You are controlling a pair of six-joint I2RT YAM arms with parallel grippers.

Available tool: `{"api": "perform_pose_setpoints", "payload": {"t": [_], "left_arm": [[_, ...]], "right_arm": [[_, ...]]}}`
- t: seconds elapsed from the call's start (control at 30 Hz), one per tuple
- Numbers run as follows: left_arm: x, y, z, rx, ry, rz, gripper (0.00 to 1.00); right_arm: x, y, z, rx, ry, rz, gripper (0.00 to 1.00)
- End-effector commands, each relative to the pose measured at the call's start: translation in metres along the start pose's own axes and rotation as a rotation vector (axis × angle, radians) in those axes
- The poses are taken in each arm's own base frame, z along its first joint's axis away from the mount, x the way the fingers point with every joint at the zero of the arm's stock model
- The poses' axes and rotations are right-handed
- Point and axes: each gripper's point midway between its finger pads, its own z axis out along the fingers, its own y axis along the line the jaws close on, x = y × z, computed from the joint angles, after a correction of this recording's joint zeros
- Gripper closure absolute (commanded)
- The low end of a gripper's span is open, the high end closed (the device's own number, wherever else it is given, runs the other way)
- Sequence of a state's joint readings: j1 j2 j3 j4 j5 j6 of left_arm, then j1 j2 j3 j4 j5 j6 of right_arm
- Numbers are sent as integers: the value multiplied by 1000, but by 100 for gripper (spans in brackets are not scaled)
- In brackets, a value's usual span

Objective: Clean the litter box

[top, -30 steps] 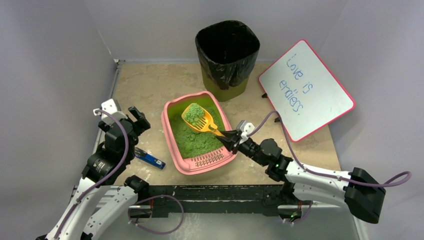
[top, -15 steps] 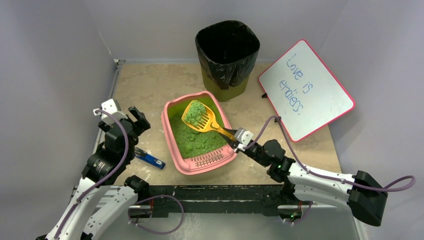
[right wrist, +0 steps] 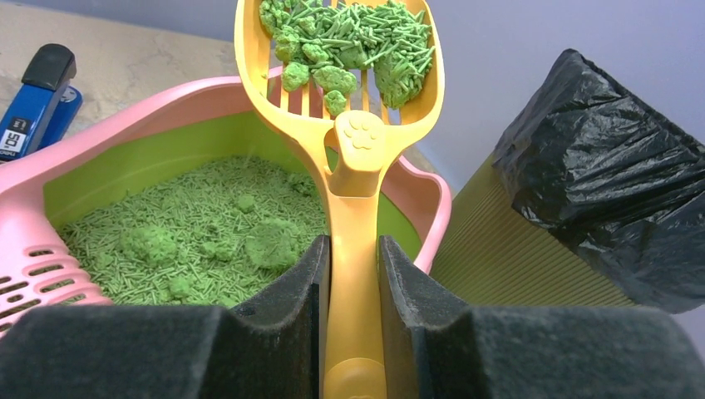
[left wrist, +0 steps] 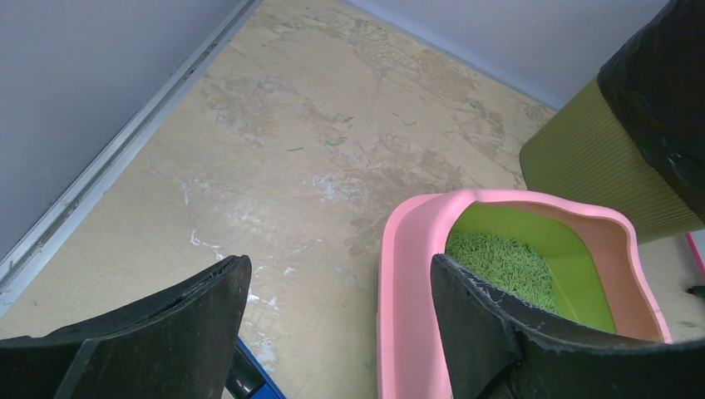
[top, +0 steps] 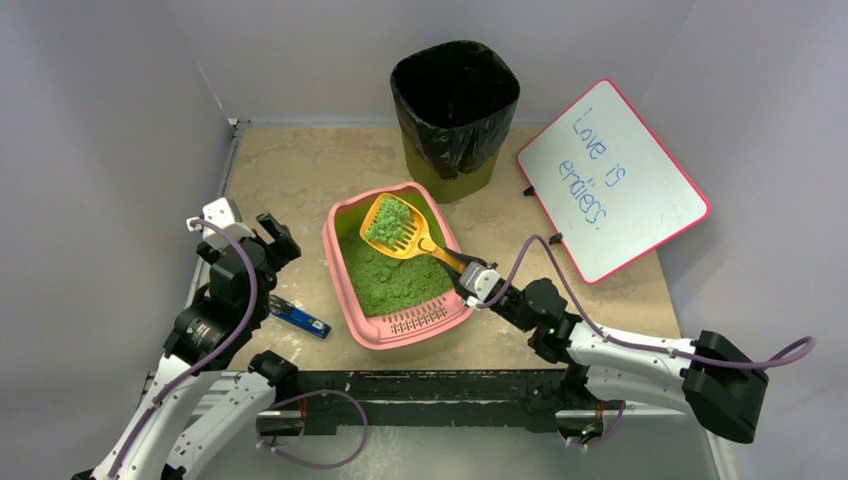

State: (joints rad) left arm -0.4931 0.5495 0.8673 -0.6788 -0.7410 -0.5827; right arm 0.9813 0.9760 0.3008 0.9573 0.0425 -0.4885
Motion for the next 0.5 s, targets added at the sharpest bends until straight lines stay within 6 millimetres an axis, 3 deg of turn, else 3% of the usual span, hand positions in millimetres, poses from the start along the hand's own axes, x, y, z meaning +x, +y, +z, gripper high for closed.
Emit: {"api": "perform_pose_setpoints", "payload": {"t": [0.0,0.47], "left_arm": [[-9,-2,-1,2,-25,-23,21],[-7,-3,1,0,-21,-16,21]], "right_arm": [[-32,-23,5,87,-114,-50,100],[-21,-18,8,71,-76,-34,100]]}}
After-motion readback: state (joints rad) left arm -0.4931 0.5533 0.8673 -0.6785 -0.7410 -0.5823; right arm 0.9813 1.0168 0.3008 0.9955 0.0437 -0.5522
